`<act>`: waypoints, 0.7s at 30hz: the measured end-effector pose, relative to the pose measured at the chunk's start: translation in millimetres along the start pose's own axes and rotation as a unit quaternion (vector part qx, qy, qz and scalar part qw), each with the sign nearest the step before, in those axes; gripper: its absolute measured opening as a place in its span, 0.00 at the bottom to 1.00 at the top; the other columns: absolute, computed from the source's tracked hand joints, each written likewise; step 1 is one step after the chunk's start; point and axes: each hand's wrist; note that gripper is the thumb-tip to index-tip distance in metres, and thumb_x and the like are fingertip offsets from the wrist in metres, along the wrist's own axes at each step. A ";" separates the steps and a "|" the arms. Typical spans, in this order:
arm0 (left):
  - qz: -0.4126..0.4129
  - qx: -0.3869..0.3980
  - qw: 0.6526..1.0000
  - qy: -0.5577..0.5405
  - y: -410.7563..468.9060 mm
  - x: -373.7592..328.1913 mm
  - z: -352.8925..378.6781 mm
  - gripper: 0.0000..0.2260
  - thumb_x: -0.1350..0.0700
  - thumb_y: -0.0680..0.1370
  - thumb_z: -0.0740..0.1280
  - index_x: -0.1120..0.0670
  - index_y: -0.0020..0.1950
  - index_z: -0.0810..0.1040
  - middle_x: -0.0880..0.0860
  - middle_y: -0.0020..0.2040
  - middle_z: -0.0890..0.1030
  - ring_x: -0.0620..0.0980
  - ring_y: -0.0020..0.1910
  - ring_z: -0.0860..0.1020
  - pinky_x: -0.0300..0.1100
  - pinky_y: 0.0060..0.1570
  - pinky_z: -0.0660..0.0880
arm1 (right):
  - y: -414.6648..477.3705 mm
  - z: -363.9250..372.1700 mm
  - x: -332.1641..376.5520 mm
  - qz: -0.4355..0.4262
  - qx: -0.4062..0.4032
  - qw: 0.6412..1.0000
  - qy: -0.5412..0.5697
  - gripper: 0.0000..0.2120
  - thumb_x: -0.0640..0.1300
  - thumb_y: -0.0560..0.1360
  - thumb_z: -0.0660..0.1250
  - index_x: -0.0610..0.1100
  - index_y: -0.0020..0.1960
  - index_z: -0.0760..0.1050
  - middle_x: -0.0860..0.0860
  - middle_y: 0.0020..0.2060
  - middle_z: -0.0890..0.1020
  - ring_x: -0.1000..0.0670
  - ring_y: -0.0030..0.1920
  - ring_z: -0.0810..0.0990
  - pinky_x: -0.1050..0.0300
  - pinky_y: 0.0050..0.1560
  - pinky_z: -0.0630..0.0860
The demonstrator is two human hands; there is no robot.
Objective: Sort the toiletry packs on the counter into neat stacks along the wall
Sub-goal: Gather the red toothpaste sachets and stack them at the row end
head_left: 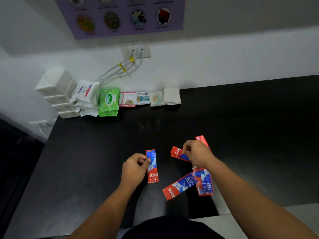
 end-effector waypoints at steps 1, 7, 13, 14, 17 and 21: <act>0.001 0.005 1.000 -0.015 -2.4 -2.8 -0.6 0.02 0.53 0.77 0.73 0.49 0.45 0.80 0.47 0.42 0.83 0.41 0.40 0.82 0.29 0.35 0.72 | -0.5 0.3 3.5 -0.013 -0.016 0.998 0.054 0.06 0.43 0.77 0.69 0.51 0.43 0.75 0.53 0.41 0.80 0.52 0.44 0.79 0.57 0.43 0.76; 0.004 0.099 0.986 -0.138 -9.7 -21.0 4.2 0.03 0.53 0.77 0.72 0.47 0.49 0.85 0.47 0.41 0.86 0.39 0.37 0.81 0.35 0.37 0.75 | -17.9 18.1 45.8 -0.047 -0.005 0.926 0.375 0.05 0.37 0.76 0.71 0.44 0.42 0.78 0.50 0.33 0.81 0.58 0.32 0.78 0.61 0.37 0.76; -0.023 0.090 0.989 -0.114 -5.3 -17.8 -3.9 0.03 0.56 0.78 0.72 0.52 0.46 0.85 0.54 0.37 0.85 0.44 0.32 0.79 0.36 0.34 0.75 | -15.7 47.4 61.5 -0.003 0.042 0.910 0.412 0.02 0.38 0.76 0.71 0.42 0.48 0.79 0.42 0.43 0.85 0.48 0.42 0.85 0.52 0.45 0.83; -0.040 0.086 0.991 -0.096 -2.4 -14.0 -4.8 0.03 0.56 0.78 0.72 0.53 0.46 0.85 0.53 0.37 0.85 0.44 0.32 0.79 0.37 0.35 0.76 | -13.1 51.6 61.1 -0.002 0.044 0.925 0.378 0.03 0.38 0.76 0.70 0.43 0.49 0.78 0.44 0.41 0.84 0.51 0.38 0.84 0.54 0.43 0.83; -0.090 0.094 0.990 -0.048 5.8 -5.5 -6.4 0.04 0.55 0.77 0.72 0.54 0.45 0.84 0.50 0.37 0.86 0.44 0.34 0.81 0.39 0.35 0.77 | -9.7 61.5 60.7 -0.017 0.054 0.963 0.263 0.08 0.38 0.77 0.69 0.45 0.55 0.76 0.48 0.38 0.83 0.56 0.34 0.81 0.61 0.37 0.78; -0.106 0.108 0.988 0.017 11.8 1.8 -3.5 0.05 0.53 0.75 0.75 0.54 0.44 0.83 0.51 0.39 0.86 0.46 0.36 0.84 0.36 0.32 0.76 | -8.4 71.2 62.5 -0.043 0.040 0.987 0.151 0.09 0.38 0.75 0.69 0.47 0.55 0.78 0.51 0.40 0.84 0.55 0.41 0.82 0.58 0.47 0.80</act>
Point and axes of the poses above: each hand's wrist, its own y-axis towards the middle knuckle, its own z-axis out of the palm, x = y × z
